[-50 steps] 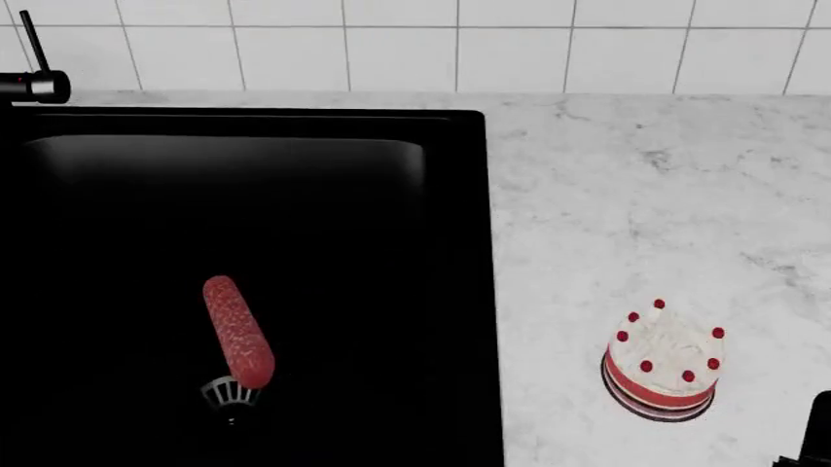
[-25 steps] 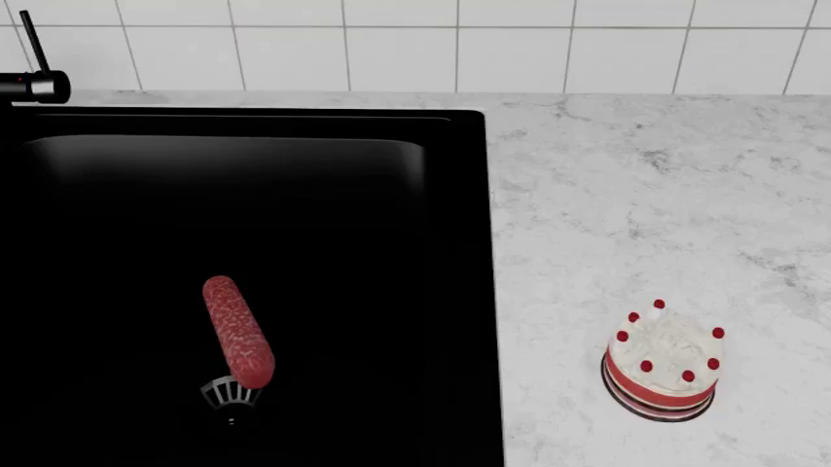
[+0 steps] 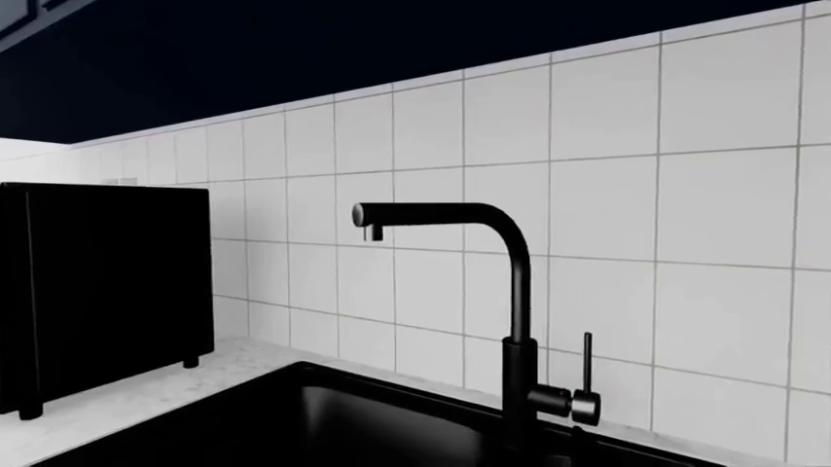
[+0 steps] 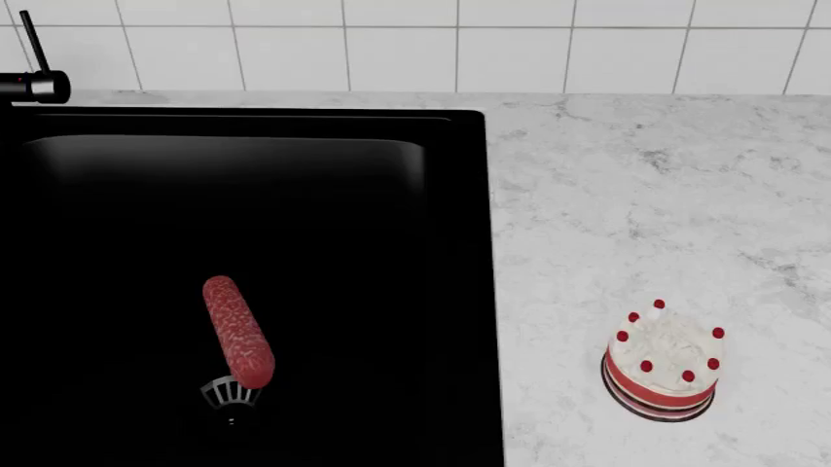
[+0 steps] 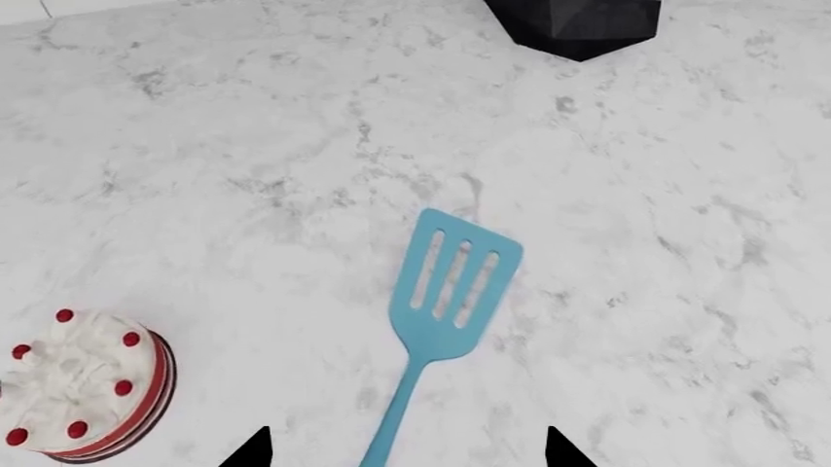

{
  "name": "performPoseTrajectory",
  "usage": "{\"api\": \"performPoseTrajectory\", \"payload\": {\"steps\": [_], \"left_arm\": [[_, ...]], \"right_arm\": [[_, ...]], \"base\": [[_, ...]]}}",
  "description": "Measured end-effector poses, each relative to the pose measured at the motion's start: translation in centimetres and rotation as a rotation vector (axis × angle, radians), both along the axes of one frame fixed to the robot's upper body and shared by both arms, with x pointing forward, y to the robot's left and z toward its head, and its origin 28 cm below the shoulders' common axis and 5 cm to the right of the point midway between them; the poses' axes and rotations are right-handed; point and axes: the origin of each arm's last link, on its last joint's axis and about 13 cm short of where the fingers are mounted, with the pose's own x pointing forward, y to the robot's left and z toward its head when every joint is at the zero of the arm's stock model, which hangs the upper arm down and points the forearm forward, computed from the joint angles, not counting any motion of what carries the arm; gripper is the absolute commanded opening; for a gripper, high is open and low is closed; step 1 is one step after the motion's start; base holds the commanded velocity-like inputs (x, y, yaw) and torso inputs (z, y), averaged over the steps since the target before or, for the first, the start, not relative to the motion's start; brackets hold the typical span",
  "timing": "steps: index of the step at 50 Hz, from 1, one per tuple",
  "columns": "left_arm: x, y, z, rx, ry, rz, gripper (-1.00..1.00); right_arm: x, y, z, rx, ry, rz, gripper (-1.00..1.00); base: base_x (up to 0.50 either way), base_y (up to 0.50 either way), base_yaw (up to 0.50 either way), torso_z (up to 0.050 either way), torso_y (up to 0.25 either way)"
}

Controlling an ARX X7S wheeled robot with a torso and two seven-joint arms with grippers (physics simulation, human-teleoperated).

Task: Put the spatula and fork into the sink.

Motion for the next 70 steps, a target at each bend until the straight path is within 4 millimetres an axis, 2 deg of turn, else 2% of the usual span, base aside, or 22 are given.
{"api": "performPoseTrajectory", "payload": {"steps": [14,33,53,70], "left_arm": [[0.0,0.2,-0.1,0.0,-0.001,0.006,1.0],[-0.2,0.4,-0.4,-0.001,0.006,0.017,1.0],[-0.4,0.3,-0.5,-0.003,0.014,0.023,1.0],[-0.2,0.5,-0.8,-0.008,0.018,0.025,1.0]], "right_arm": [[2.9,-0.6,-1.4,0.041,0.023,-0.017,1.0],[5.4,-1.5,-3.6,0.104,0.049,-0.08,1.0],[6.5,-2.3,-6.6,0.169,0.087,-0.133,1.0],[5.6,-2.2,-9.4,0.198,0.157,-0.166,1.0]], "base": [[0.0,0.0,0.0,0.0,0.0],[0.0,0.0,0.0,0.0,0.0],[0.0,0.0,0.0,0.0,0.0],[0.0,0.0,0.0,0.0,0.0]]}}
